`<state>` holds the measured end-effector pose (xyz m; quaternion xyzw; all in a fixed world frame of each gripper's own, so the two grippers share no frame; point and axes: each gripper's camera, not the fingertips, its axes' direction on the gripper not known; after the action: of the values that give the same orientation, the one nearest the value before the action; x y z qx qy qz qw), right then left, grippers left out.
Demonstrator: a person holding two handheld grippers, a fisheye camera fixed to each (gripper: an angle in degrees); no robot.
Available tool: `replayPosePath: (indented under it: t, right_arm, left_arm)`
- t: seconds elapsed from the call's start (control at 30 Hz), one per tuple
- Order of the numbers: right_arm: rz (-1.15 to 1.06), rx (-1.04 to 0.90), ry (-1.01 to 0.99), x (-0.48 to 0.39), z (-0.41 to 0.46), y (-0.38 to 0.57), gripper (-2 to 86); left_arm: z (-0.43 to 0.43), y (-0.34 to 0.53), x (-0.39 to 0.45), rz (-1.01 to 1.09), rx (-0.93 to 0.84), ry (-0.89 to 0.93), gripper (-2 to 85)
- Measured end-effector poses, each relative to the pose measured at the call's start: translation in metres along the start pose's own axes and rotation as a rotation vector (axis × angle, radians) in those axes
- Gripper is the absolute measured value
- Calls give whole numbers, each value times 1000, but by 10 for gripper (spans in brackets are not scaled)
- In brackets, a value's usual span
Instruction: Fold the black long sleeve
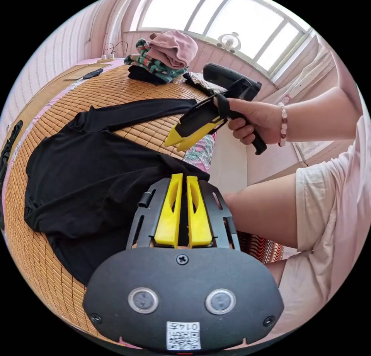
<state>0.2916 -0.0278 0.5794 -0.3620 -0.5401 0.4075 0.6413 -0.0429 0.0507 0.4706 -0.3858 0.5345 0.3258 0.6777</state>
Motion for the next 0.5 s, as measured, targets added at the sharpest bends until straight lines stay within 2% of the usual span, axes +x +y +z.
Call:
replayPosePath:
  t: [0.03,0.1,0.13,0.2,0.23,0.3,0.4,0.5]
  right_arm:
    - [16,-42,-3,-3,10,-4,165]
    - [30,-110,58,-9,20,-7,76]
    - [30,-112,150,-11,20,-6,29]
    - [26,-95,259,-6,17,1,23]
    - [44,-121,242,2,16,5,21]
    - [60,-119,207,7,8,12,20]
    - [19,-135,236,-2,-5,21,29]
    - [43,-236,377,-11,-9,21,46]
  left_arm:
    - [7,-5,4,27,-22,-22,0]
    - [16,-12,8,45,-40,-42,4]
    - [21,-16,6,21,-46,-11,7]
    - [26,-19,-3,-41,-51,108,13]
    - [26,-17,-11,-97,-39,165,16]
    - [20,-12,-23,-161,-25,162,20]
    - [-3,4,-48,-271,-4,18,23]
    - [-34,27,-87,-426,17,-216,25]
